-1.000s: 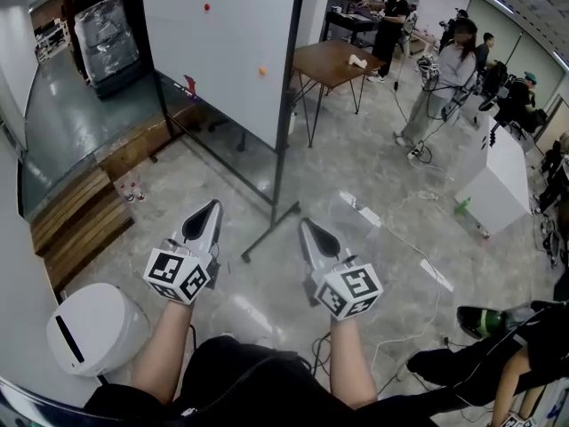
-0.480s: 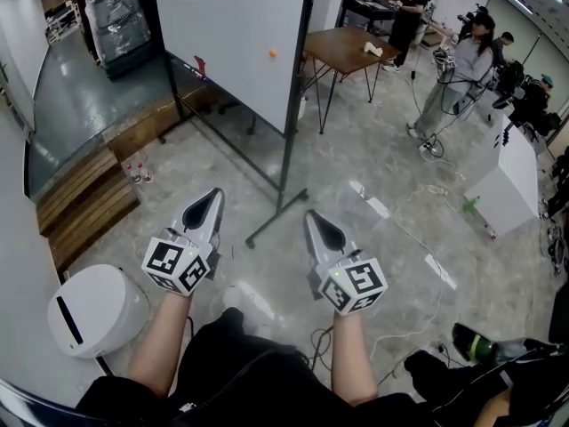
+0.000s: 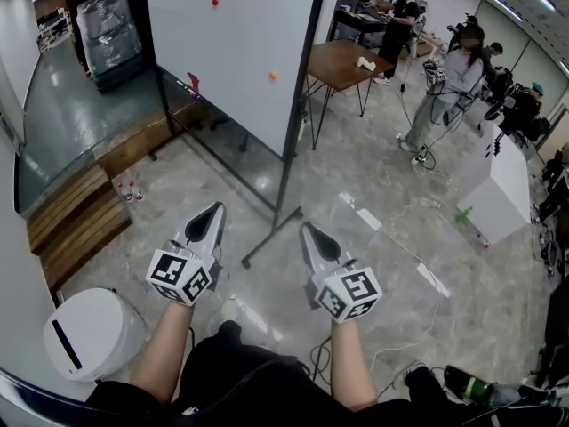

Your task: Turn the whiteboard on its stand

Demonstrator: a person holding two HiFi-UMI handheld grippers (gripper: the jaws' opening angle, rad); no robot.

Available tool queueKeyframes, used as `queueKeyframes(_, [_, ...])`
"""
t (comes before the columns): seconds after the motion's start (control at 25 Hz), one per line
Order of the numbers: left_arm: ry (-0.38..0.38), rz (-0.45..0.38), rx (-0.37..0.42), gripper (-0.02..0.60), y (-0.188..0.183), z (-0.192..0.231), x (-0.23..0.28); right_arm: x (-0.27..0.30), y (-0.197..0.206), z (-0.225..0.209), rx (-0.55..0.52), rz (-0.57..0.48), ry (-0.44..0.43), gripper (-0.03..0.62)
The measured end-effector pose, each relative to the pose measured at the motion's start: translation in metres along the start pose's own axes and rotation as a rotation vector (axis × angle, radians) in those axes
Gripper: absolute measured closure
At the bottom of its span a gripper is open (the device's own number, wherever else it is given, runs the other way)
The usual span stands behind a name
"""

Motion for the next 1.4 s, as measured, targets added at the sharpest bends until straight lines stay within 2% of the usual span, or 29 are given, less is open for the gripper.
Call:
queueKeyframes(0.24, [0.038, -0.006, -0.023, 0.58, -0.012, 0.055, 0.039, 0.059, -0.013, -0.013, 0.0, 0.003, 0.045, 0.591])
queueKeyframes(0.44, [0.089, -0.016, -0.005, 0.58, -0.037, 0.095, 0.066, 0.103, -0.038, -0.014, -0.004, -0.006, 0.075, 0.591])
queueKeyframes(0.76, [0.142, -0.008, 0.014, 0.578, -0.043, 0.144, 0.102, 0.158, -0.041, -0.023, -0.003, -0.003, 0.129, 0.591])
queueKeyframes(1.04, [0.178, -0.004, 0.015, 0.578, -0.042, 0.167, 0.122, 0.182, -0.045, -0.03, -0.01, -0.006, 0.161, 0.589])
queueKeyframes(1.4, [0.18, -0.007, 0.006, 0.578, -0.043, 0.175, 0.145, 0.208, -0.065, -0.052, -0.04, -0.029, 0.148, 0.589])
Point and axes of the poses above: the fingertips, and each gripper's own axes: x forward along the fingers, z to its left, y out of its underside, the point moved 7 cm from there along -x, backward along the fingers, and after that the axes turned 8 degrees about z, right-handed, at the moved point
